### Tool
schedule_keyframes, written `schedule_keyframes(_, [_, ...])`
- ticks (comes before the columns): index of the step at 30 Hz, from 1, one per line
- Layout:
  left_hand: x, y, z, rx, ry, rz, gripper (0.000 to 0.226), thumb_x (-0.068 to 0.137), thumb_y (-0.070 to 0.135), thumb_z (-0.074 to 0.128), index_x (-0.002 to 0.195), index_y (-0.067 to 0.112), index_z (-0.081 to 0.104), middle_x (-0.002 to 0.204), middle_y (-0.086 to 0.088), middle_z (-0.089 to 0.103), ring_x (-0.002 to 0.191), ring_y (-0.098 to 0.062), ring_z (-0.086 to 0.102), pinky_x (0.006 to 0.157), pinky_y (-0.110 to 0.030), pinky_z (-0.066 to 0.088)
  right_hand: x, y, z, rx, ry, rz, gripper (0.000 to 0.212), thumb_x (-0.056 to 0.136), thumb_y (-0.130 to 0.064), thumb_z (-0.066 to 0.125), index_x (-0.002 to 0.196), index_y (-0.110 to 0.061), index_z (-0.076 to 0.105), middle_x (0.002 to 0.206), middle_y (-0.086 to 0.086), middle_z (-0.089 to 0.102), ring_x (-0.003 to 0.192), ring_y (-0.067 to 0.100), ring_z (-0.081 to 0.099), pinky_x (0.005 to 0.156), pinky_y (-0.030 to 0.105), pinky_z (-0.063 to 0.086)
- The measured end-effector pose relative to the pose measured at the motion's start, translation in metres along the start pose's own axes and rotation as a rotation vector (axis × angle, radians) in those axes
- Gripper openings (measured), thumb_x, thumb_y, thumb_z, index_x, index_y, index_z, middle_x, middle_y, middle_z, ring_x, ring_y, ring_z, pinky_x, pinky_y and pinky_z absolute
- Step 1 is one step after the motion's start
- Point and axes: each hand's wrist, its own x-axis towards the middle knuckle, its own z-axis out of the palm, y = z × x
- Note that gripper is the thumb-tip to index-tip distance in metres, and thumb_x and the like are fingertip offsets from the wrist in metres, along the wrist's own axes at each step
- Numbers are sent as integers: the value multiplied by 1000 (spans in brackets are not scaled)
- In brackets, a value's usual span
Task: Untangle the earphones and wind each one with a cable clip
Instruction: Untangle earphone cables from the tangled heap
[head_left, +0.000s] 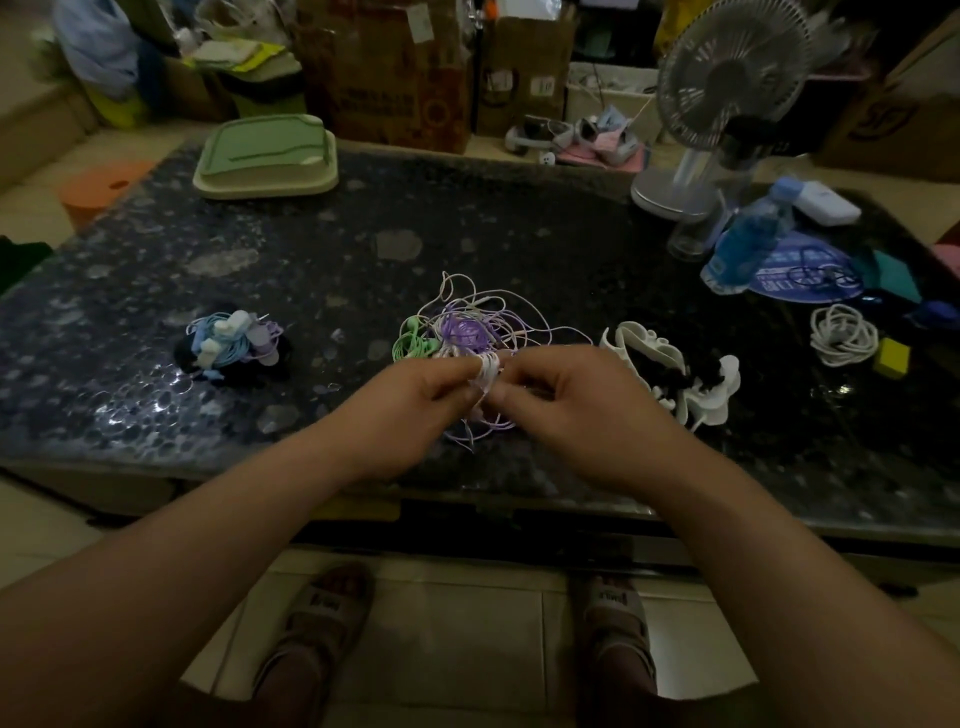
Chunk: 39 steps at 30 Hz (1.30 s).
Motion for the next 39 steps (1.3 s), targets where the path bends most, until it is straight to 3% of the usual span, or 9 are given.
schedule_keyframes(7, [-6,20,7,-272,-226,-31,29,107,15,54,133,12,65,110,-2,77,106,-8,71,93,-14,50,5,12,-30,221,102,162,7,96,-29,73,93,-22,74,83,-4,76,76,8,71,67,23,57])
schedule_keyframes(12, [-8,35,8,-635,-324,-62,38,101,17,59,136,29,66,104,-11,76,45,-10,40,45,-19,26,7,19,-18,686,-38,293,16,103,-24,62,98,-13,72,77,8,61,54,14,47,47,19,36])
schedule_keyframes(16, [-4,37,2,-963,-101,-71,47,99,18,56,144,31,59,94,0,74,37,-2,27,45,-22,15,3,9,8,714,-99,307,20,109,-27,53,109,-16,70,63,-9,61,53,7,50,49,16,39])
schedule_keyframes(20, [6,24,-1,-812,122,-115,44,107,14,47,147,30,52,128,-7,73,37,-2,28,43,-17,22,0,-6,28,262,-41,173,23,108,-30,54,102,-19,73,76,3,65,61,2,51,63,28,43])
schedule_keyframes(23, [4,24,6,-690,141,-133,45,109,7,45,149,28,51,128,-8,73,48,2,55,47,-9,40,0,-11,26,86,-24,111,21,106,-26,54,98,-17,71,74,-3,63,61,4,52,59,30,41])
schedule_keyframes(26, [2,19,10,-459,138,-86,50,108,7,49,150,34,48,124,7,75,111,-2,70,91,-15,55,-3,-12,17,15,-89,91,21,106,-28,55,98,-20,73,79,-4,68,62,6,58,60,29,47])
schedule_keyframes(28, [2,14,7,-237,123,-60,46,108,12,52,149,34,51,126,13,73,125,-3,63,105,-21,51,-4,-8,10,-56,-66,99,19,104,-33,58,93,-25,71,82,-7,70,62,5,59,60,30,48])
schedule_keyframes(35, [-6,17,14,5,-194,-50,30,109,35,51,135,40,62,113,8,74,107,-19,70,99,-43,55,-2,4,-24,-24,40,127,15,93,-37,76,86,-25,71,82,-7,72,78,4,68,71,34,59])
schedule_keyframes(39, [-5,32,11,-300,-374,-1,20,107,14,54,117,16,71,102,0,76,80,-6,69,76,-18,53,-3,10,-33,344,-62,125,17,93,-27,75,89,-11,70,78,3,73,70,14,69,65,31,58])
